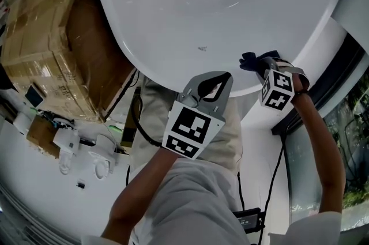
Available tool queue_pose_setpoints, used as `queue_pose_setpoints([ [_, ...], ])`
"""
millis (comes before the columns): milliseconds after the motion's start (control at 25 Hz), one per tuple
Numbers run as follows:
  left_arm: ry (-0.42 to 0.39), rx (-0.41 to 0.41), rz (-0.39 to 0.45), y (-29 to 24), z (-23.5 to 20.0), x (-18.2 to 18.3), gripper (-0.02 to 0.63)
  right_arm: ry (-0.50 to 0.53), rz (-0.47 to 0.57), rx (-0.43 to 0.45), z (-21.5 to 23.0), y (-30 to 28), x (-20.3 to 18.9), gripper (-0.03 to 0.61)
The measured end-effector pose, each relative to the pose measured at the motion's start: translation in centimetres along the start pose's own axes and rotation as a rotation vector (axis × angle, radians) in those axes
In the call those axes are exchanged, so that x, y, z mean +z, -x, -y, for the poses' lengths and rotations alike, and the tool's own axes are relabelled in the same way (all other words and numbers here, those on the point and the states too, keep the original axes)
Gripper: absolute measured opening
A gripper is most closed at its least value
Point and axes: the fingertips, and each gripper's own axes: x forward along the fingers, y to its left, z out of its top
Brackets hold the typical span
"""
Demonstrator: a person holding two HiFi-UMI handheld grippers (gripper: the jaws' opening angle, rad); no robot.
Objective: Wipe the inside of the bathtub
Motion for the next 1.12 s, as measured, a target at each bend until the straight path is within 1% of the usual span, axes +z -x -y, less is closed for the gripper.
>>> queue_pose_setpoints([
  [400, 0.016, 0.009, -0.005, -0.7, -1.4, 0.1, -0.002, -0.049, -0.049, 0.076, 0.4, -2.6, 0.4, 0.051],
  [840, 0.025, 0.016, -0.028, -1.8, -2.3, -0.5, -0.002, -0.113, -0.052, 0.126, 1.7, -4.9, 1.7, 0.051],
  [960, 0.020, 0.018, -0.033, -2.2, -2.9, -0.5, -0.002, -0.148, -0.044, 0.134, 2.2, -5.8, 1.9, 0.051],
  [1120, 0.016, 0.013, -0.037, -3.1, -3.5, -1.0, -0.002, -0.224, -0.045, 0.151, 3.4, -7.1, 2.4, 0.052],
])
